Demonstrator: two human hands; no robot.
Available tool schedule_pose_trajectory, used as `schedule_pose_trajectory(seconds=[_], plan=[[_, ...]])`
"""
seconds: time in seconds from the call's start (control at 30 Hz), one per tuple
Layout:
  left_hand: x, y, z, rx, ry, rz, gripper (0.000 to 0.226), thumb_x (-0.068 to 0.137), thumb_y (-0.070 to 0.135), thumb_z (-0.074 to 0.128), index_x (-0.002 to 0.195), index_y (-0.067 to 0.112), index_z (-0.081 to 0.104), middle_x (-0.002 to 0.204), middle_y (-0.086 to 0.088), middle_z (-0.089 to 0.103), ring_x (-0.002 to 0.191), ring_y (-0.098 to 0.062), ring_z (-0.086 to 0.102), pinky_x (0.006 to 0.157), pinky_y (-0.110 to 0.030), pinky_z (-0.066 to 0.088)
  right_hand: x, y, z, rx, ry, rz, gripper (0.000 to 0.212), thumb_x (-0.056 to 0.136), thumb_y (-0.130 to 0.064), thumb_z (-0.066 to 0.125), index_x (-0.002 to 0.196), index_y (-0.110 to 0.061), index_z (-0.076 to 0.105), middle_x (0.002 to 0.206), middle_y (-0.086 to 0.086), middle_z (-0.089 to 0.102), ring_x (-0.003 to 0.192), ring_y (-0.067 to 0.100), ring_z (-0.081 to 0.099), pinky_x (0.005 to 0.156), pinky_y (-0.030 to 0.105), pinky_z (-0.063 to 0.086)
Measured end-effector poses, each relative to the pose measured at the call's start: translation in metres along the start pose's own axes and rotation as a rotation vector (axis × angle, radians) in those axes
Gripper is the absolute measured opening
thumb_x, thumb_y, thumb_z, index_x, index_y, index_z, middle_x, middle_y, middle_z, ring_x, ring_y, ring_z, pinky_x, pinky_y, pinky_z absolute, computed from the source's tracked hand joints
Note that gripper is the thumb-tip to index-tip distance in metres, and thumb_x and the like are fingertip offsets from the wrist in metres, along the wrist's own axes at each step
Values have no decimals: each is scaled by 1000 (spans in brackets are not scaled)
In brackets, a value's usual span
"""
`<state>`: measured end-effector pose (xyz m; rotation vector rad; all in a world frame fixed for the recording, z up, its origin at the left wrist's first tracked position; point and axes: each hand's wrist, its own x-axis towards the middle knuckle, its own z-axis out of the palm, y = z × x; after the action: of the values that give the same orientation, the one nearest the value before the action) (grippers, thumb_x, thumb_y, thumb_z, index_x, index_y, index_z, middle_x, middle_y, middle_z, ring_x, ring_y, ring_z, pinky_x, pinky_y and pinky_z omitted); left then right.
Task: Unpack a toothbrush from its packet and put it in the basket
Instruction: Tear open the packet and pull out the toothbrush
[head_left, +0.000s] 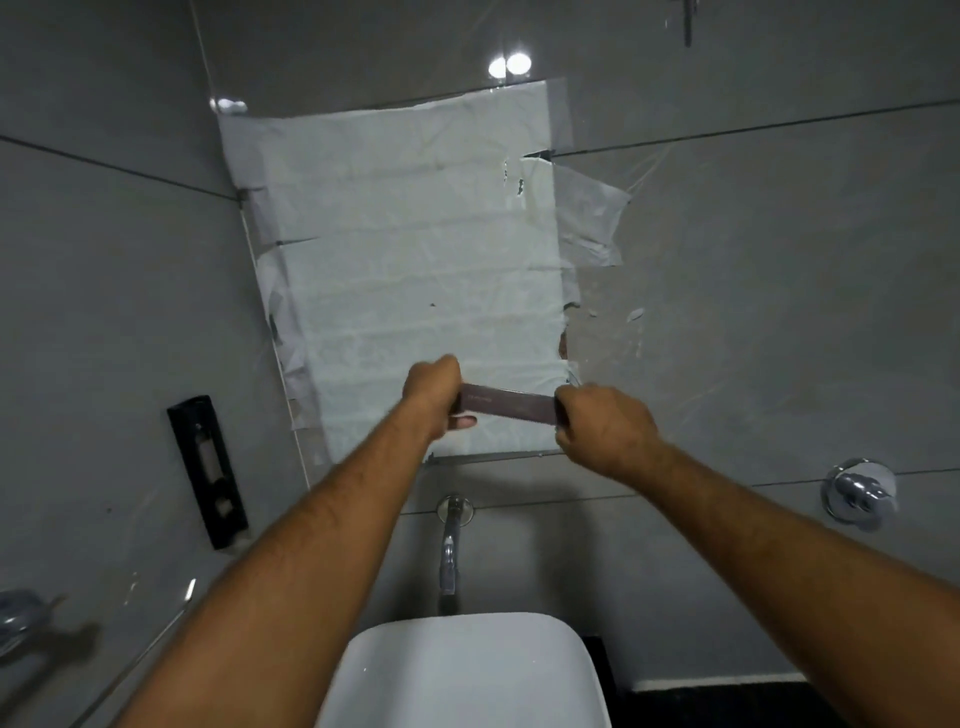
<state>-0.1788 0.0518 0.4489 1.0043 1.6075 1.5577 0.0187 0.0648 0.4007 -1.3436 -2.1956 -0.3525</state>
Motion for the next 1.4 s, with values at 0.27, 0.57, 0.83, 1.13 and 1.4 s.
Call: schedule_pose_trajectory(seconds=[0.27, 0.57, 0.83, 1.13, 1.4], plan=[[-11, -108, 2, -780, -269, -379, 22, 93, 12, 47, 87, -3, 61, 61, -14, 63, 61, -20, 63, 49, -35, 61, 61, -51, -86, -630, -151, -513, 20, 88, -19, 64, 108, -20, 63, 88, 0, 51, 84, 19, 47, 63, 36, 45], [-18, -154, -16, -905, -388, -409, 37, 96, 33, 51, 106, -1, 62, 77, -15, 73, 51, -16, 67, 39, -18, 51, 70, -87, -77, -771, -166, -717, 24, 90, -16, 64, 114, -19, 62, 104, 3, 60, 101, 24, 53, 76, 40, 54], [-40, -156, -25, -385, -516, -158, 56, 96, 51, 39, 112, 2, 60, 76, -8, 66, 36, -3, 34, 34, -15, 21, 63, -36, -60, -660, -183, -614, 27, 85, -6, 60, 109, -19, 60, 86, -1, 46, 101, 26, 54, 58, 38, 41], [-61, -203, -10, -172, -549, -114, 42, 99, 42, 42, 109, 8, 62, 61, 3, 42, 46, -8, 28, 39, -21, 23, -4, 92, -32, -312, -126, 29, 24, 83, -8, 59, 102, -22, 63, 94, 6, 61, 89, 29, 57, 62, 39, 48], [-118, -257, 124, -206, -588, -256, 26, 101, 26, 42, 92, 11, 61, 66, -1, 51, 48, -10, 42, 41, -23, 40, -189, 180, 72, 344, -318, 720, 28, 73, -21, 80, 95, -13, 65, 94, 15, 71, 86, 33, 67, 75, 35, 53]])
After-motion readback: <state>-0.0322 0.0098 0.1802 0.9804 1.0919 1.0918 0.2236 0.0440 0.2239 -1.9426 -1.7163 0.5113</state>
